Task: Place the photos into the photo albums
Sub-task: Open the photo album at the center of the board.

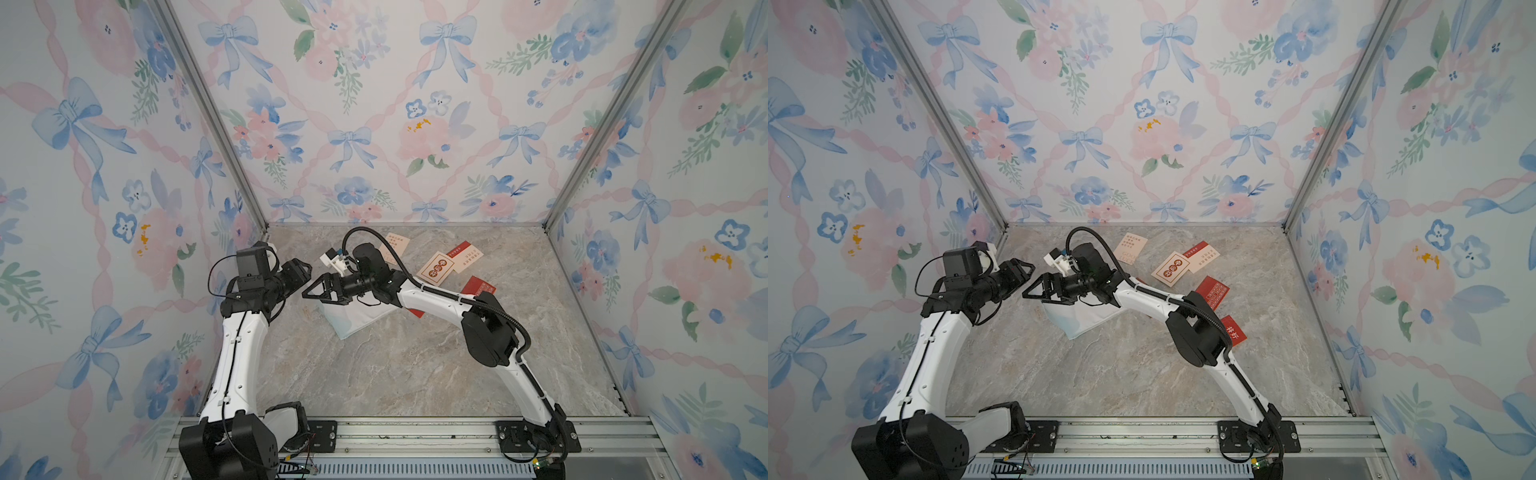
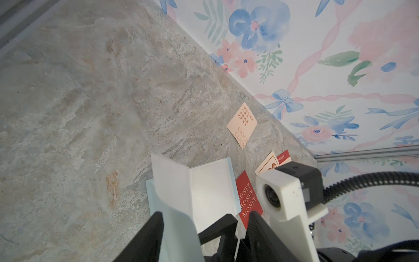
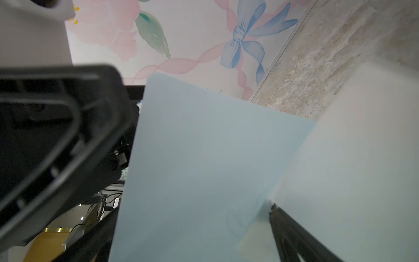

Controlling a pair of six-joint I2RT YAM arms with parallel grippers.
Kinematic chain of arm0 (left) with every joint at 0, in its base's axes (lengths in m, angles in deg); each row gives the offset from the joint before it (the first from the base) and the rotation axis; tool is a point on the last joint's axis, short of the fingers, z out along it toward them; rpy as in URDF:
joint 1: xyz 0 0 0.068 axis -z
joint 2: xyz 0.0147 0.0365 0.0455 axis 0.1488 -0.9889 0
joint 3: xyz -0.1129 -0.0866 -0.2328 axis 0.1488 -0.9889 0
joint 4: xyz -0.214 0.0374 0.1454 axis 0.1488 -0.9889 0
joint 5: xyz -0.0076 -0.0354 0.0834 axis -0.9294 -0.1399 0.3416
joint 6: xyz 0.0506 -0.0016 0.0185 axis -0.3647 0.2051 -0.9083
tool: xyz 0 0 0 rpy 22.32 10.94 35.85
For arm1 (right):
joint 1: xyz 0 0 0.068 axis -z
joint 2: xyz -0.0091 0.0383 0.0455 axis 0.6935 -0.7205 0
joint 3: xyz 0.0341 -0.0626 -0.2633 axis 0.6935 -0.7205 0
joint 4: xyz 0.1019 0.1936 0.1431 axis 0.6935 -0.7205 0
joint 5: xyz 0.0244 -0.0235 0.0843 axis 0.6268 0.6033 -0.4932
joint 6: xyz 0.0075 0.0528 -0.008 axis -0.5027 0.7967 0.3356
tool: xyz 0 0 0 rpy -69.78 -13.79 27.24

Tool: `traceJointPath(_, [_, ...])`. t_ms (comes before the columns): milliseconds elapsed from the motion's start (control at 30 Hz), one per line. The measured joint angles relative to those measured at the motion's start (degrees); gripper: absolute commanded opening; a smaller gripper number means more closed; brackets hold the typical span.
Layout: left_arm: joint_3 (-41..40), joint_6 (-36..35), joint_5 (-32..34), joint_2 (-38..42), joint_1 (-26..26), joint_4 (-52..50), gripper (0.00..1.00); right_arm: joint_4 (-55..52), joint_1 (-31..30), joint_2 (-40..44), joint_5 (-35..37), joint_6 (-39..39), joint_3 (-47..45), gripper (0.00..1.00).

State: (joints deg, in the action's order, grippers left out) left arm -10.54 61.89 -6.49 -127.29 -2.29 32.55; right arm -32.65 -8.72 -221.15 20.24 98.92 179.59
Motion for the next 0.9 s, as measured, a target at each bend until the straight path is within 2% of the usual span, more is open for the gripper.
traceJointPath(100, [-1.2, -0.8, -0.3, 0.0, 0.0, 0.0, 0.25, -2.2, 0.0, 0.0, 1.3, -2.0, 1.0, 1.0])
traceJointPath(200, [-2.3, -1.3, -0.3, 0.5, 0.0, 0.5, 0.17, -4.2, 0.0, 0.0, 2.7, -4.0, 1.4, 0.99])
traceJointPath(267, [-3.1, -1.6, 0.0, 1.1, -0.1, 0.8, 0.02, -5.1, 0.0, 0.0, 3.0, -4.8, 1.6, 0.99])
traceJointPath(533, [-5.3, -3.4, 5.5, 1.3, -1.8, 1.5, 0.0, -6.1, 1.4, 0.4, 4.4, -5.8, 0.5, 0.99])
traceJointPath(733, [-7.0, -4.8, 8.9, -2.4, -5.4, 1.8, 0.0, -3.2, 4.4, 2.4, 4.2, -5.1, -8.0, 0.99])
traceJointPath(900, [-8.6, -5.7, 12.4, -5.1, -6.0, 3.4, 0.0, -0.7, 9.3, 4.1, 4.7, -4.7, -14.9, 0.99])
